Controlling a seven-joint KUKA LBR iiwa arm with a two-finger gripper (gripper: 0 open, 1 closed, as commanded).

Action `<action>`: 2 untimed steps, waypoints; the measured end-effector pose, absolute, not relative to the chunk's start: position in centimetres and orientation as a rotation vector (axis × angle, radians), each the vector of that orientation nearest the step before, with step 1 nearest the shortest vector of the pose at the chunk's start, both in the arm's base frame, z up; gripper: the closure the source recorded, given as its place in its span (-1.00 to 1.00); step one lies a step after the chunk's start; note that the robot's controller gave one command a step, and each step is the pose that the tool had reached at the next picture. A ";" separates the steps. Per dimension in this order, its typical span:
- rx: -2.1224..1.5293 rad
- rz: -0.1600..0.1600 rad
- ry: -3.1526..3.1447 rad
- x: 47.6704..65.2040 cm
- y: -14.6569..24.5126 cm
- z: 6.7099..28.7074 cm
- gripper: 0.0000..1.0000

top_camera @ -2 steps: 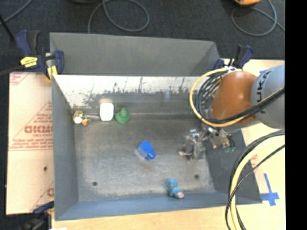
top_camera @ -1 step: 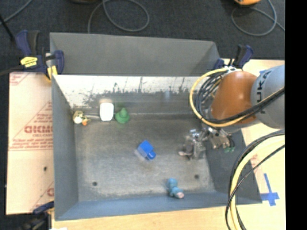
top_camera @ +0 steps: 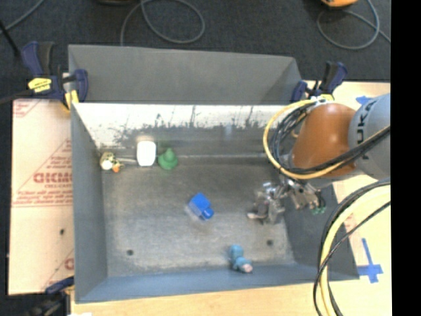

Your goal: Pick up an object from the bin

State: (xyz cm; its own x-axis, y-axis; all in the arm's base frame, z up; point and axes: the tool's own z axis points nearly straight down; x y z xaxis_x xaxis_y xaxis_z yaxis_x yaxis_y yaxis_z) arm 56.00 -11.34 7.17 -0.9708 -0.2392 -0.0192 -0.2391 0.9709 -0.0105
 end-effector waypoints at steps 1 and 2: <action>-0.398 -0.014 3.094 55.0 -11.2 7.1 1.00; -0.450 -0.017 3.084 56.1 -11.4 7.2 1.00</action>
Offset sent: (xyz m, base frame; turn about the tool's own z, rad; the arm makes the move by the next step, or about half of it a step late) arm 0.0089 -0.0018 -0.0017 -0.0742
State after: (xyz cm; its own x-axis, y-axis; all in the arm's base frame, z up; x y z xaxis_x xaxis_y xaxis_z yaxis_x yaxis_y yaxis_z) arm 56.07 -11.44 7.15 -0.9581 -0.2856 -0.0227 -0.2854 0.9583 -0.0143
